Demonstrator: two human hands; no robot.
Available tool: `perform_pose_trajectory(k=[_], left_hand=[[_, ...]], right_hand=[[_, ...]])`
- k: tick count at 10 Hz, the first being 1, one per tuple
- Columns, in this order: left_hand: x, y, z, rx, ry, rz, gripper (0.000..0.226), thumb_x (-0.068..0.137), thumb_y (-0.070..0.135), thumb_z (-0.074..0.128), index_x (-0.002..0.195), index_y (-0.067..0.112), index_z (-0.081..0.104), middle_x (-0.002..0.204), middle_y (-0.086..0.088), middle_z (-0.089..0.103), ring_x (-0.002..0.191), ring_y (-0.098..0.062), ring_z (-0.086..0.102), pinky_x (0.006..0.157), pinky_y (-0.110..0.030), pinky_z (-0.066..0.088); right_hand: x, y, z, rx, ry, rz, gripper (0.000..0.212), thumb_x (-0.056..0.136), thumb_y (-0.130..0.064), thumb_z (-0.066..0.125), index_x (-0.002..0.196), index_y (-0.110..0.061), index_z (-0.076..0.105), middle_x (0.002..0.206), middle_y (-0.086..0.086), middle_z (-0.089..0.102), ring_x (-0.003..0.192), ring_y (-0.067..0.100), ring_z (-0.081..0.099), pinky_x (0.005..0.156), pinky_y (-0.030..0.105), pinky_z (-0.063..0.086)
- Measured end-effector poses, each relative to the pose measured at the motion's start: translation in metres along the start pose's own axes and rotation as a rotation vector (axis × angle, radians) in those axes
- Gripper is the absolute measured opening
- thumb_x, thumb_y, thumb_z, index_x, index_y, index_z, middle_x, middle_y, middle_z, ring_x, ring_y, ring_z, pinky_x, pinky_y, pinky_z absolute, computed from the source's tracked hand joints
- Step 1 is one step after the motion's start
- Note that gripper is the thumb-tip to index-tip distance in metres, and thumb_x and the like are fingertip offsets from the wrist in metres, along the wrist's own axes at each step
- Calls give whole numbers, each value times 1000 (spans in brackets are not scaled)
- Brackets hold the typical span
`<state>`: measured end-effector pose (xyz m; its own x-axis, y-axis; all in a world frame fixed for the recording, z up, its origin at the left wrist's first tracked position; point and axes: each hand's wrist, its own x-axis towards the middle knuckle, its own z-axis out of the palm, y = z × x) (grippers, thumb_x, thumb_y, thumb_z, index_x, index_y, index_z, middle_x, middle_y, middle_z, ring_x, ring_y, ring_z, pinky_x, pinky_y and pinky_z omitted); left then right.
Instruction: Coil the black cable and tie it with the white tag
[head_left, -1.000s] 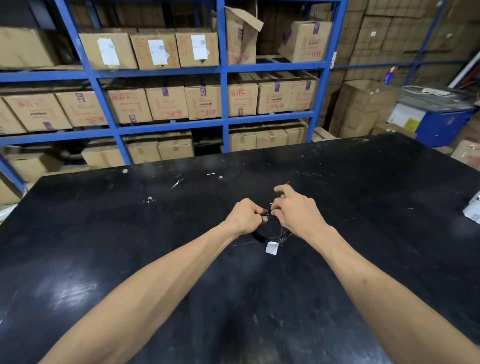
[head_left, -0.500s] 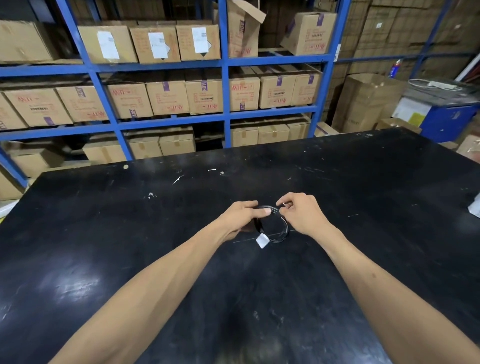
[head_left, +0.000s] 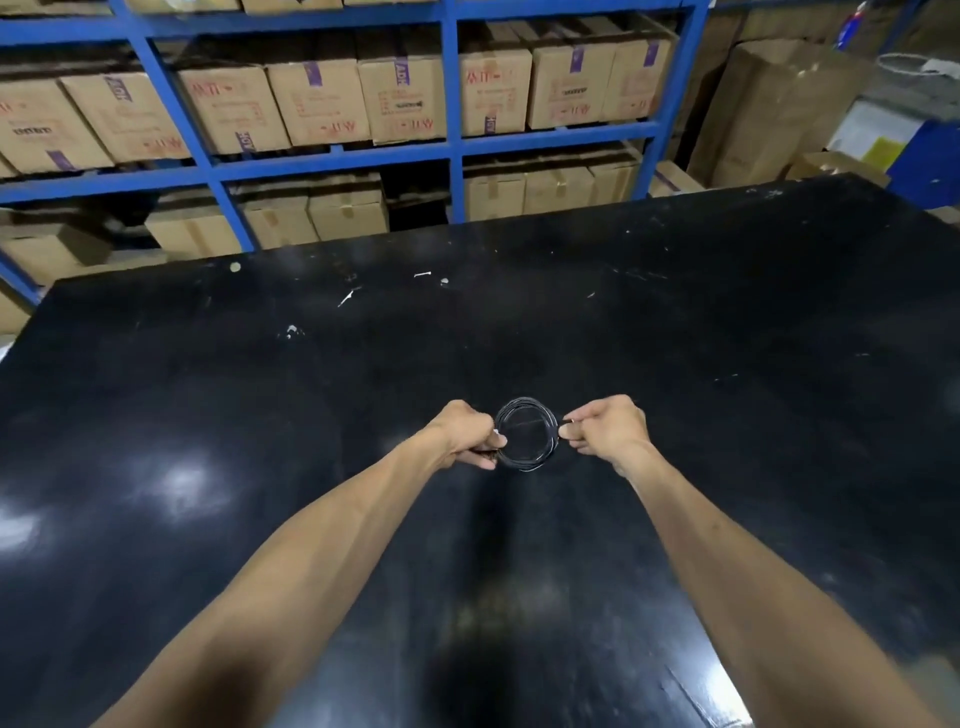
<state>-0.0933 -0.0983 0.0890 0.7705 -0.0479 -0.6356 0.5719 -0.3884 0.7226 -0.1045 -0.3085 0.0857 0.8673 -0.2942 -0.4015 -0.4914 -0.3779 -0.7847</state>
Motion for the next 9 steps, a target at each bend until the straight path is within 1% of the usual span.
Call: perform_pose_trajectory(k=[1, 2, 3, 4, 5, 6, 7, 8, 9], left_hand=[[15, -12, 1, 8, 78, -48, 7, 82, -2, 62, 76, -1, 66, 67, -12, 65, 57, -26, 67, 67, -37, 64], [34, -24, 5, 179, 200, -63, 18, 70, 12, 58, 81, 3, 70, 66, -12, 73, 53, -28, 73, 73, -35, 63], [50, -30, 7, 448, 230, -49, 24, 77, 32, 59, 75, 9, 64, 63, -11, 72, 56, -25, 73, 73, -30, 60], [75, -39, 3, 605, 288, -35, 31, 85, 46, 60, 77, 16, 61, 86, -9, 75, 81, -29, 72, 75, -32, 56], [93, -40, 3, 552, 264, -62, 11, 83, 34, 63, 86, 23, 64, 83, -2, 74, 64, -25, 74, 72, -26, 55], [107, -46, 3, 434, 230, -113, 17, 82, 34, 73, 95, 27, 64, 77, 4, 70, 49, -22, 70, 72, -23, 57], [115, -54, -1, 369, 200, -170, 31, 77, 41, 81, 95, 20, 68, 74, 3, 70, 46, -22, 69, 66, -24, 58], [116, -55, -4, 465, 186, -156, 43, 75, 57, 76, 85, 17, 67, 66, -1, 70, 50, -23, 70, 64, -24, 56], [113, -55, -8, 577, 220, -111, 56, 74, 75, 62, 74, 19, 60, 64, -2, 66, 62, -26, 69, 71, -31, 57]], right_hand=[[14, 3, 22, -21, -37, 12, 19, 79, 11, 62, 85, 3, 79, 66, 14, 72, 58, 22, 65, 72, 42, 66], [27, 9, 42, -62, -83, 6, 19, 76, 11, 67, 83, -1, 81, 77, 18, 77, 62, 22, 68, 75, 40, 66], [43, 17, 61, -86, -95, 11, 18, 75, 7, 75, 83, -8, 81, 83, 17, 79, 71, 23, 73, 81, 39, 65], [59, 28, 76, -93, -115, 47, 17, 77, 5, 77, 87, -8, 82, 83, 17, 78, 71, 21, 70, 85, 40, 63], [74, 38, 89, -159, -128, 28, 27, 79, 0, 71, 78, -26, 78, 95, 15, 77, 99, 23, 68, 95, 38, 58], [89, 46, 98, -203, -116, 53, 27, 81, 0, 69, 89, -21, 82, 107, 15, 75, 110, 25, 67, 97, 34, 56], [97, 49, 102, -212, -145, 86, 25, 81, -1, 72, 97, -18, 83, 102, 13, 77, 109, 25, 69, 99, 34, 56], [104, 56, 105, -192, -182, 115, 27, 80, -6, 71, 100, -22, 82, 95, 8, 79, 113, 28, 69, 101, 37, 55], [106, 62, 104, -195, -202, 114, 37, 78, -15, 72, 114, -22, 79, 98, 6, 80, 111, 28, 71, 102, 39, 55]])
